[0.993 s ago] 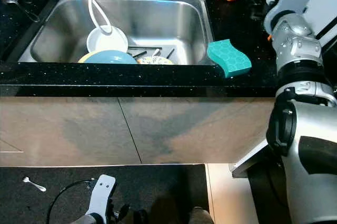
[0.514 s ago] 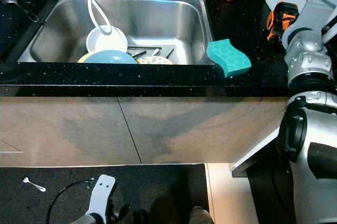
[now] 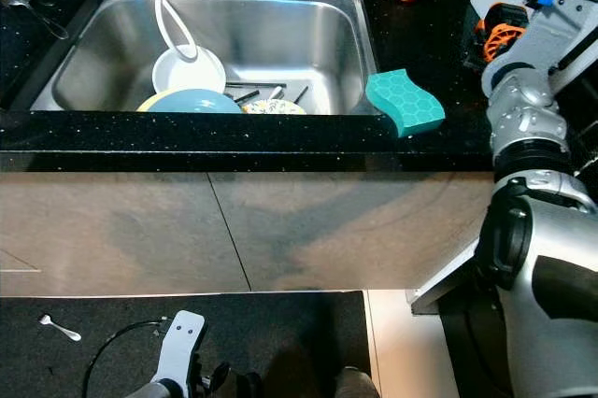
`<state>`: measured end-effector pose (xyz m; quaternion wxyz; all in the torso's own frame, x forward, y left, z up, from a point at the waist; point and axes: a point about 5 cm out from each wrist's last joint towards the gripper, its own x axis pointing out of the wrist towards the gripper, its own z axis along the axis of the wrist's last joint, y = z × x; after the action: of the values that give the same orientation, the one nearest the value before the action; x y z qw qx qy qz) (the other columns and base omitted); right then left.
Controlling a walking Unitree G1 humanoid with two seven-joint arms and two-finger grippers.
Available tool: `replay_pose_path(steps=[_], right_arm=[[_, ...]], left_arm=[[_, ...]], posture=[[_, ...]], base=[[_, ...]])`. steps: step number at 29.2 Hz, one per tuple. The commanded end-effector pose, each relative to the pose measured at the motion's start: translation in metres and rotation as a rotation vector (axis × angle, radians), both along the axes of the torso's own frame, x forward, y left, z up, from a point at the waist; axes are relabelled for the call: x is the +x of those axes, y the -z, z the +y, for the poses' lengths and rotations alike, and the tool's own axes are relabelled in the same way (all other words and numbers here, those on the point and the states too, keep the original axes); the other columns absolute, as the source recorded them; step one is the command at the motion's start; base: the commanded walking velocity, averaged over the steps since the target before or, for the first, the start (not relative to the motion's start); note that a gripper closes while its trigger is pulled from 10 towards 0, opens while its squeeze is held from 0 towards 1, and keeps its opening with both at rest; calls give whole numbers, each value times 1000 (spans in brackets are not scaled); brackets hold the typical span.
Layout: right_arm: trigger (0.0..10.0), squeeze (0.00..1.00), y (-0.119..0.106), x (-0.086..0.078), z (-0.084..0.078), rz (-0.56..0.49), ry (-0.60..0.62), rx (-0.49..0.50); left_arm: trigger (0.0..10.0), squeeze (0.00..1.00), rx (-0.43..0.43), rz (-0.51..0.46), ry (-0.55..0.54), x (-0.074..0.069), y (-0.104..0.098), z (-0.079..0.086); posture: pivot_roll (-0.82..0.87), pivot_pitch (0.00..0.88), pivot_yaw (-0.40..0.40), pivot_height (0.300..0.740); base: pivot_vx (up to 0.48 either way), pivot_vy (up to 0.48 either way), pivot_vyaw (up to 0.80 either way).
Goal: Kitchen organization
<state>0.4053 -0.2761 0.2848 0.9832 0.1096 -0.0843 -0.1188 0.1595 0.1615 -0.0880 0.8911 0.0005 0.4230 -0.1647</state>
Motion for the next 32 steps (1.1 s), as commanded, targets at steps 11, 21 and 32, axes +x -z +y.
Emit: replay_pose_path(steps=[11,21,32], right_arm=[[10000,0,11,2,7,-2,-53,41],[10000,0,3,6,24,-71,-195,88],[10000,0,-8,2,38,-269,-473,199]], left_arm=[[10000,0,-8,173,11,-47,18,-3],[10000,0,-11,169,12,-45,18,-3],[10000,0,-4,168,2,-40,17,-4]], posture=[[64,183,-38,740],[60,178,-40,740],[58,143,-42,740]], base=[[0,0,0],[0,0,0],[0,0,0]])
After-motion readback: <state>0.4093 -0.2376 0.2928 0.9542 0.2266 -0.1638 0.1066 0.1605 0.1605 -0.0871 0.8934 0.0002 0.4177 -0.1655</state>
